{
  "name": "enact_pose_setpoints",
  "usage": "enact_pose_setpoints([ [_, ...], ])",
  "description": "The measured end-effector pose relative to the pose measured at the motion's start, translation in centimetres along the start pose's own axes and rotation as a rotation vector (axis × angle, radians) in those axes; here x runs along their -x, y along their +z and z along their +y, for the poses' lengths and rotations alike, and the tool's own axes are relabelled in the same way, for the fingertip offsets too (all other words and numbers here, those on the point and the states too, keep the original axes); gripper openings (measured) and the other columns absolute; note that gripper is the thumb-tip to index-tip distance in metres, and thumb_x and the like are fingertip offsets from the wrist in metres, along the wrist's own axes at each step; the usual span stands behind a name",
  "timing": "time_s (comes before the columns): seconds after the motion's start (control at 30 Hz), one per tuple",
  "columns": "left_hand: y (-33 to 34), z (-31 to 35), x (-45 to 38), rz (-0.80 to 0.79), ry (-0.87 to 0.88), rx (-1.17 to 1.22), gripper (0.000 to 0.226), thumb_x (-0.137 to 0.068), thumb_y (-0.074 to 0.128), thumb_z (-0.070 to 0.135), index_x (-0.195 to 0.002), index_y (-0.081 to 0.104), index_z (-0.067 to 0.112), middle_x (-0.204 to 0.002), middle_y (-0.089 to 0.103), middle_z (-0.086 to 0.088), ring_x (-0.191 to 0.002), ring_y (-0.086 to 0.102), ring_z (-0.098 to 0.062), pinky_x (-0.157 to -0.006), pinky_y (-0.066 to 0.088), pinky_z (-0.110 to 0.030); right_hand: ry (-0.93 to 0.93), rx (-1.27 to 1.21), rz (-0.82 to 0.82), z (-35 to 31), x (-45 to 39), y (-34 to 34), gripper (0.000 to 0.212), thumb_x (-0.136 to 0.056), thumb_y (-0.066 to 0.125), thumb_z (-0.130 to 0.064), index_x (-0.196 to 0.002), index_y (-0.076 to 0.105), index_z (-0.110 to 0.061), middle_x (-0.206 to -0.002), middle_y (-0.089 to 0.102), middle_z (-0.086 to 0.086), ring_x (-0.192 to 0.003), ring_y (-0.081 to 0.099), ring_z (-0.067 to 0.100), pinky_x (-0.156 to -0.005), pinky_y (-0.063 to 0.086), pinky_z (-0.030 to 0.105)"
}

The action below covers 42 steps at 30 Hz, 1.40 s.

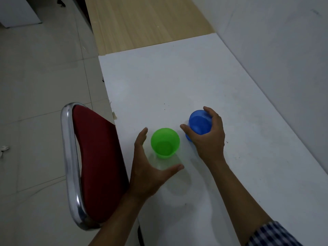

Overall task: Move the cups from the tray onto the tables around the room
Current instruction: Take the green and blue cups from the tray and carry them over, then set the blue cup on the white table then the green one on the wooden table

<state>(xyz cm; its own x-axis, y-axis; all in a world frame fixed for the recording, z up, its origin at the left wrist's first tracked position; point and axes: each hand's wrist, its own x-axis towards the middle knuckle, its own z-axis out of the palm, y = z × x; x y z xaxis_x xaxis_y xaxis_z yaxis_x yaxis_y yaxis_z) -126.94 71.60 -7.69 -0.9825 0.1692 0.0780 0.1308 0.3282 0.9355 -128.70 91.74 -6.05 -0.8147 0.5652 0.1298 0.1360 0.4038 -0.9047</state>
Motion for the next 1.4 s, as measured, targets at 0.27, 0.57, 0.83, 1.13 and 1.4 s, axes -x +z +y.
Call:
enact_pose_setpoints([
  [0.27, 1.2, -2.9, 3.8, -0.094, -0.116, -0.768, 0.113, -0.078, 0.046, 0.082, -0.158, 0.02, 0.007, -0.168, 0.004, -0.014, -0.155, -0.006, -0.032, -0.124, -0.001, -0.049, -0.344, 0.121, 0.198, -3.9, 4.9, -2.4, 0.068, -0.086, 0.075, -0.047, -0.135, 0.05, -0.007, -0.137, 0.051, 0.002, -0.127, 0.051, 0.024, -0.096, 0.048, 0.05],
  [0.57, 1.5, -4.1, 4.0, -0.224, -0.064, -0.908, 0.11, -0.081, 0.041, 0.075, -0.159, 0.004, 0.008, -0.168, -0.005, -0.015, -0.154, -0.011, -0.032, -0.124, 0.011, -0.053, -0.187, 0.094, -0.264, -4.1, 8.4, 3.1, 0.089, -0.078, 0.084, -0.044, -0.149, 0.043, -0.012, -0.153, 0.044, 0.007, -0.142, 0.038, 0.016, -0.109, 0.026, 0.006],
  [0.83, 1.7, -4.1, 3.9, -0.219, -0.065, -0.889, 0.111, -0.079, 0.039, 0.078, -0.16, 0.008, 0.008, -0.168, 0.002, -0.013, -0.155, -0.005, -0.03, -0.123, 0.016, -0.053, -0.135, 0.001, -0.202, -2.9, 7.5, 5.1, 0.08, -0.076, 0.089, -0.038, -0.143, 0.05, -0.018, -0.138, 0.055, -0.009, -0.126, 0.047, -0.006, -0.102, 0.036, 0.008],
  [1.13, 1.6, -4.3, 3.7, -0.207, -0.051, -0.885, 0.111, -0.078, 0.038, 0.08, -0.16, 0.003, 0.013, -0.168, 0.002, -0.015, -0.155, -0.004, -0.032, -0.124, 0.01, -0.053, -0.137, 0.027, -0.138, -4.1, 8.0, 4.3, 0.07, -0.077, 0.086, -0.041, -0.137, 0.056, -0.021, -0.13, 0.059, -0.014, -0.12, 0.052, -0.007, -0.098, 0.04, 0.009],
  [1.4, 0.3, -3.0, 4.5, -0.368, -0.056, -0.871, 0.097, -0.084, 0.02, 0.075, -0.161, 0.003, 0.016, -0.167, -0.012, -0.012, -0.153, -0.017, -0.035, -0.123, 0.004, -0.055, -0.102, 0.017, -0.086, -7.3, 14.4, -2.9, 0.072, -0.072, 0.08, -0.057, -0.135, 0.058, -0.028, -0.127, 0.062, -0.015, -0.119, 0.057, 0.003, -0.094, 0.043, 0.008],
])
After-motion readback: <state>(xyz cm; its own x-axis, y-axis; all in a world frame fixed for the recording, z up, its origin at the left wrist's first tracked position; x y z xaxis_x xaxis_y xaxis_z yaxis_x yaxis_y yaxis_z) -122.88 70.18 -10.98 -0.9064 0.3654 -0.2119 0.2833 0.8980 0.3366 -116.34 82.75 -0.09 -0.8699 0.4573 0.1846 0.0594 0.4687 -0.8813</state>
